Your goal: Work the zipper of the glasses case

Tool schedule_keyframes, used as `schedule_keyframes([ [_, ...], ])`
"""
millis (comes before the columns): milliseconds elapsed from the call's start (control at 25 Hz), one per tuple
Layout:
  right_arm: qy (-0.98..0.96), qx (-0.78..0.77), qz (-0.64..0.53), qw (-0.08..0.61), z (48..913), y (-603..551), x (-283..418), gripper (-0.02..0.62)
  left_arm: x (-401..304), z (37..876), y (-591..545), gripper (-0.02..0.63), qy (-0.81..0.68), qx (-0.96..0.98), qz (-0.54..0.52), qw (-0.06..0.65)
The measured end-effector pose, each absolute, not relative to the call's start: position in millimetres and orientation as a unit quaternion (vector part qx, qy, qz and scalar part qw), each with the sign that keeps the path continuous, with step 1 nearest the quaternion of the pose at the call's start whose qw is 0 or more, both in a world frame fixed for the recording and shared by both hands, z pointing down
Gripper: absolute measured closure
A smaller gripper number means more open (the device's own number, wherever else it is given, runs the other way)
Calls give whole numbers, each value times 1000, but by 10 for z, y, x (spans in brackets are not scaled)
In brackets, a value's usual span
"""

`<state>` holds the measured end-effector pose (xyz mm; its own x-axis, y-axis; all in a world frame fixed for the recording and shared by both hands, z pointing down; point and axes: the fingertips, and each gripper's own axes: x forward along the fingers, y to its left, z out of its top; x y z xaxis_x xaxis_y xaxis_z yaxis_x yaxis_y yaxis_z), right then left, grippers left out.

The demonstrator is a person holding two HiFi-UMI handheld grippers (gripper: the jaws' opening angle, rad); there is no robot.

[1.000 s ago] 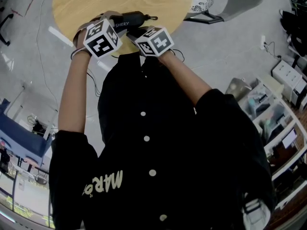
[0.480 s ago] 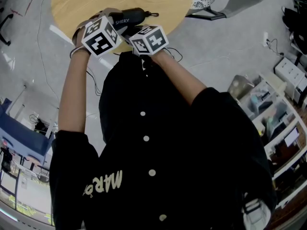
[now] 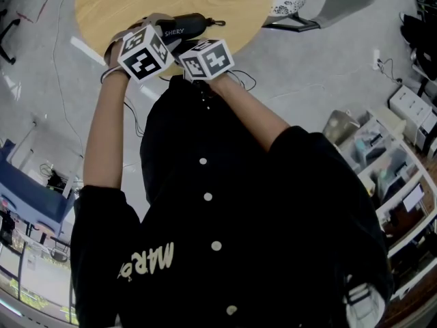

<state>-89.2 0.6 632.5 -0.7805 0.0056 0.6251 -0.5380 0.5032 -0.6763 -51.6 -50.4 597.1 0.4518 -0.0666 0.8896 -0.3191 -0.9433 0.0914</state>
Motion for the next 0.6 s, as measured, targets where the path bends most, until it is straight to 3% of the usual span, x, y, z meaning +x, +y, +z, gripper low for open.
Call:
schedule_keyframes([
  [80, -824, 154, 459, 294, 6283, 20, -892, 589, -514, 5963, -500, 416, -116, 843, 512, 120],
  [320, -838, 124, 410, 338, 6223, 152, -745, 483, -526, 5854, -492, 413, -167, 850, 482, 131],
  [600, -876, 91, 262, 394, 6011, 22, -393, 469, -876, 5791, -293, 413, -308, 829, 439, 159],
])
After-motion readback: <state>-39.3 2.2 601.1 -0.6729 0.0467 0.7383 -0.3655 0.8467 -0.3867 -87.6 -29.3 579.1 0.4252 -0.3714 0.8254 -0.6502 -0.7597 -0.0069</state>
